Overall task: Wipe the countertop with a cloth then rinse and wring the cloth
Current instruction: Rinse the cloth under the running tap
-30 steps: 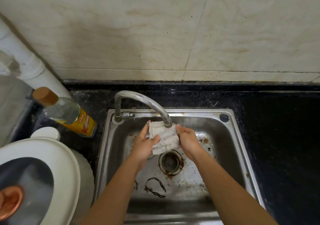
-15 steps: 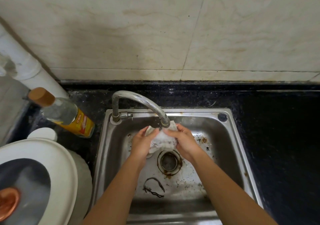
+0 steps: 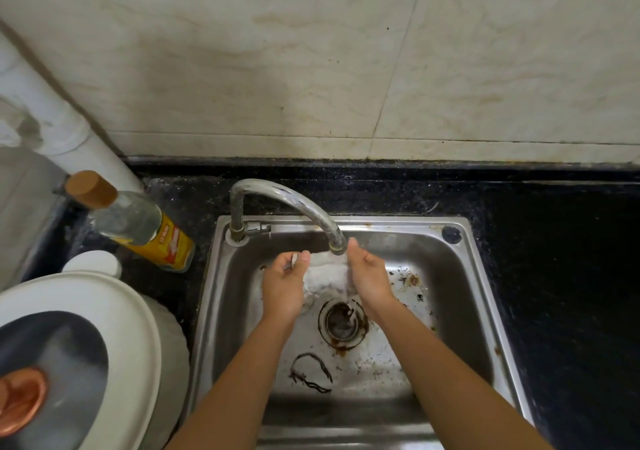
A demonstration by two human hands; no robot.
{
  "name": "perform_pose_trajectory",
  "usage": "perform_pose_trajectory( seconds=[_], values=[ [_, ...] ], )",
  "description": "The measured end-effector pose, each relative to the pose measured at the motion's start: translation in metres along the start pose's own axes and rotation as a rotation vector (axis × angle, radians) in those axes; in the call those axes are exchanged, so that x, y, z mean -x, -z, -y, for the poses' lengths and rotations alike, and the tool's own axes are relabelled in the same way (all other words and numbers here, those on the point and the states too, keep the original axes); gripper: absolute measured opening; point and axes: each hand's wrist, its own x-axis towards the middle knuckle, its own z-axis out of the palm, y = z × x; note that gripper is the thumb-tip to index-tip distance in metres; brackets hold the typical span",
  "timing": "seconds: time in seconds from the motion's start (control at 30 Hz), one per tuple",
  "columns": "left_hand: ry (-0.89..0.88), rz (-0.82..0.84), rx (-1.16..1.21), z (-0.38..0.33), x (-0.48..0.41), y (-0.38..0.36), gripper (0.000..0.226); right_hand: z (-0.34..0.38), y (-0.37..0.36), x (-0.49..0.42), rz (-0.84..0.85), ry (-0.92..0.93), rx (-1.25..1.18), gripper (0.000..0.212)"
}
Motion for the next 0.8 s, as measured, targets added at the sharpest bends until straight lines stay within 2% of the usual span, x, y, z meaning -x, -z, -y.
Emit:
perform_pose_trajectory(
  seconds=[0.07, 0.17, 0.27, 0.33, 0.4, 0.43, 0.5, 0.57, 0.6, 0.67, 0.73, 0.8],
  values=[
    [0.024, -0.009, 0.031, 0.001, -0.001, 0.0, 0.019, 0.002, -0.003, 0.006, 0.112, 0.058, -0.019, 0.028],
    [0.041, -0.029, 0.054, 0.002, -0.001, 0.003, 0.018, 0.003, -0.008, 0.004, 0.023, 0.082, -0.021, 0.019],
    [0.111, 0.011, 0.137, 0.001, 0.004, 0.005, 0.013, 0.008, -0.007, -0.002, -0.097, -0.028, 0.024, 0.032],
    [0.165, 0.109, 0.19, 0.001, 0.003, 0.009, 0.029, 0.011, -0.003, -0.001, -0.098, -0.112, 0.031, 0.046],
    [0.192, 0.223, 0.165, 0.002, 0.0, 0.012, 0.042, 0.012, 0.005, 0.002, -0.024, -0.129, 0.068, 0.052],
    [0.175, 0.244, 0.124, 0.001, 0.0, 0.013, 0.043, 0.01, 0.009, 0.003, 0.047, -0.105, 0.063, 0.047],
    [0.115, 0.185, 0.044, -0.001, 0.001, 0.011, 0.028, 0.006, 0.011, 0.007, 0.187, -0.021, 0.003, 0.022],
    [0.053, 0.087, -0.023, 0.0, 0.001, 0.004, 0.01, 0.004, 0.012, 0.012, 0.157, 0.033, -0.041, 0.008],
    [0.028, 0.062, -0.042, -0.002, 0.004, -0.001, 0.006, 0.003, 0.011, 0.012, 0.095, 0.037, -0.055, 0.01],
    [0.007, 0.022, -0.057, -0.002, 0.006, -0.012, 0.017, 0.003, 0.01, 0.011, -0.003, 0.027, -0.03, 0.024],
    [0.065, -0.014, -0.067, -0.002, 0.004, -0.021, 0.029, 0.006, 0.01, 0.01, -0.044, 0.004, 0.037, 0.044],
    [0.134, -0.001, -0.09, -0.001, 0.0, -0.026, 0.032, 0.009, 0.015, 0.008, -0.06, 0.003, 0.097, 0.051]
  ],
)
